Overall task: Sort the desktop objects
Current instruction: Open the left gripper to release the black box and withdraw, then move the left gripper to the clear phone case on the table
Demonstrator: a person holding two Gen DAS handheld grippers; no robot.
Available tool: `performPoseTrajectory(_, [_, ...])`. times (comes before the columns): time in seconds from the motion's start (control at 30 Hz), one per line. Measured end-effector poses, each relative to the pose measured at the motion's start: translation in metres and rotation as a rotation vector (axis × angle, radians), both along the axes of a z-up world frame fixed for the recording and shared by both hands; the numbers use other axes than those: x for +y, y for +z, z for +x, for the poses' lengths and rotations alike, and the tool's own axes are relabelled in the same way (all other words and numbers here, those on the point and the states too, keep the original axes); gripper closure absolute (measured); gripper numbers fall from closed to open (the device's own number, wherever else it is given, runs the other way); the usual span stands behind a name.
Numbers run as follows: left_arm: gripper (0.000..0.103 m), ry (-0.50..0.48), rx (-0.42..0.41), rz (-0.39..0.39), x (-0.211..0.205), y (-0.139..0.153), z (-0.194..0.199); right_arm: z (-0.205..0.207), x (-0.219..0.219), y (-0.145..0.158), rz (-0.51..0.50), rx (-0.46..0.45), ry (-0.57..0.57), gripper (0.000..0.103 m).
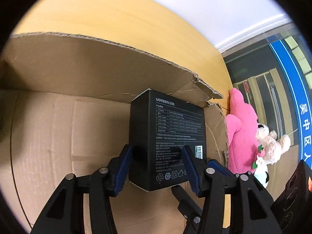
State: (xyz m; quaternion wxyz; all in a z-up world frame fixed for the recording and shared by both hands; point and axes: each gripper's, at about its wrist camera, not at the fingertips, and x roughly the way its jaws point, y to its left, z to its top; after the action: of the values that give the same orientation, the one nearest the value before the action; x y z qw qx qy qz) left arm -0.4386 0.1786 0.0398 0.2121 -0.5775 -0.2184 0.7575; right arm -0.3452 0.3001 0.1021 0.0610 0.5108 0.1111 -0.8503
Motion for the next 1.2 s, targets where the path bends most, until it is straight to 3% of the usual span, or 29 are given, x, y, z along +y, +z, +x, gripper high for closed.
performPoseTrajectory(0.2, [0.052,-0.038,0.088,-0.081,-0.002,0.023,0.019,0.023,0.000,0.012,-0.001,-0.002,-0.014,0.040])
performPoseTrajectory(0.27, [0.052,-0.025,0.194,-0.144,-0.013,0.050,0.041,0.020,-0.008,0.027,-0.014,0.017,-0.012,0.031])
performPoseTrajectory(0.3, [0.051,-0.012,0.279,-0.208,-0.021,0.072,0.060,0.037,-0.016,0.034,-0.027,0.042,-0.005,0.025])
performPoseTrajectory(0.4, [0.037,0.039,0.457,-0.326,-0.043,0.123,0.113,0.084,-0.031,0.072,-0.045,0.146,0.017,0.011])
performPoseTrajectory(0.47, [0.021,0.086,0.578,-0.385,-0.061,0.159,0.160,0.118,-0.034,0.097,-0.048,0.232,0.023,0.005])
performPoseTrajectory(0.5, [0.020,0.111,0.635,-0.405,-0.070,0.174,0.185,0.139,-0.041,0.111,-0.052,0.273,0.032,0.000])
performPoseTrajectory(0.6, [0.020,0.170,0.748,-0.477,-0.101,0.201,0.254,0.180,-0.035,0.136,-0.075,0.387,0.058,0.000])
performPoseTrajectory(0.73, [0.020,0.223,0.776,-0.530,-0.130,0.200,0.315,0.250,-0.080,0.155,-0.107,0.448,0.085,0.000])
performPoseTrajectory(0.8, [0.020,0.250,0.765,-0.540,-0.141,0.192,0.338,0.263,-0.093,0.155,-0.107,0.455,0.085,0.000])
performPoseTrajectory(1.0, [0.020,0.258,0.707,-0.536,-0.156,0.157,0.381,0.307,-0.126,0.115,-0.132,0.382,0.075,0.000])
performPoseTrajectory(1.2, [0.020,0.239,0.644,-0.509,-0.161,0.124,0.401,0.320,-0.132,0.065,-0.154,0.270,0.049,0.000])
